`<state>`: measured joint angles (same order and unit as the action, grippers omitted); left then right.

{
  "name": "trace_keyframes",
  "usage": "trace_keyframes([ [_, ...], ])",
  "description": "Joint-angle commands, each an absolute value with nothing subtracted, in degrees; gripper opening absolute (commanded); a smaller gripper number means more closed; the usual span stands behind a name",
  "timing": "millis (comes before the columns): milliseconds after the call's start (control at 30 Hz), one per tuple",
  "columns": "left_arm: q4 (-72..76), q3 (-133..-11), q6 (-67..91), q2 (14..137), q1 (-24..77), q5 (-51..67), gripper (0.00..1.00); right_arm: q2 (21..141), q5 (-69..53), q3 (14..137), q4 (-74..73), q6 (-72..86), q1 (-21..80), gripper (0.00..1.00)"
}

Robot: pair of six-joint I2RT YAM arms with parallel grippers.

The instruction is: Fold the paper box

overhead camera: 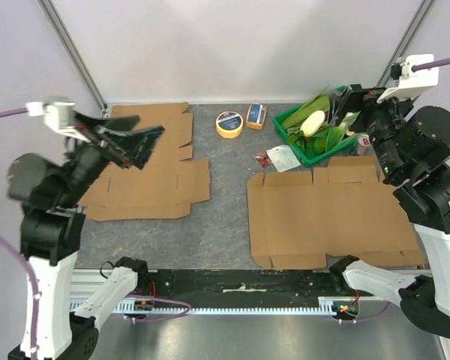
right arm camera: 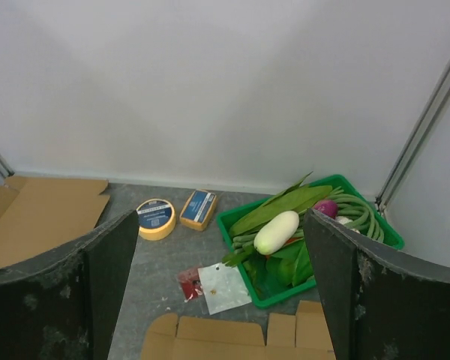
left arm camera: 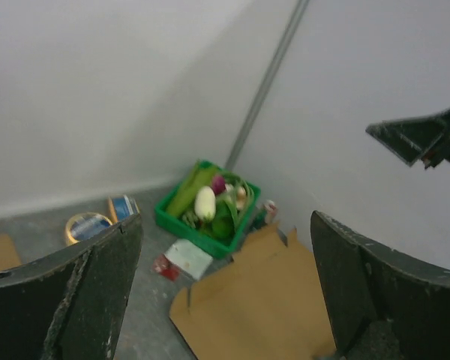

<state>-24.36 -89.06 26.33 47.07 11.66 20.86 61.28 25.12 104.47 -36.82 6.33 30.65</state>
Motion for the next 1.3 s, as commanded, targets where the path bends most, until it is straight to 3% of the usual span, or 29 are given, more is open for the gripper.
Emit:
trace_keyframes([
  [0, -19.01, -75.80, 35.04, 49.92, 12.47, 38.53, 0.98, 61.00, 18.05, 102.05, -39.90, 9.22, 30.94, 0.98],
  [67, -5.29, -61.05, 41.82, 48.70, 18.50, 38.33, 0.93, 60.04, 15.57, 100.29, -39.81, 10.28, 30.94, 0.98],
  [233, 15.00, -35.21, 47.18, 47.80, 33.55, 19.44, 0.95, 57.92, 8.36, 96.07, -37.53, 12.12, 30.94, 0.98],
  [433, 34.51, -25.16, 51.58, 66.86, 43.24, 12.49, 0.87, 55.20, 7.47, 91.24, -36.65, 12.83, 30.94, 0.98],
  [700, 50.97, -24.25, 55.02, 89.87, 46.58, 8.53, 0.75, 51.42, 6.59, 87.45, -35.07, 13.10, 30.94, 0.98],
  [1100, 65.91, -31.72, 62.22, 111.70, 47.55, 12.56, 0.53, 47.64, 6.24, 84.81, -33.40, 13.45, 30.94, 0.98],
  [1267, 64.44, -36.91, 59.87, 114.27, 49.83, 14.06, 0.28, 46.85, 6.33, 84.46, -32.87, 14.32, 30.94, 0.98],
])
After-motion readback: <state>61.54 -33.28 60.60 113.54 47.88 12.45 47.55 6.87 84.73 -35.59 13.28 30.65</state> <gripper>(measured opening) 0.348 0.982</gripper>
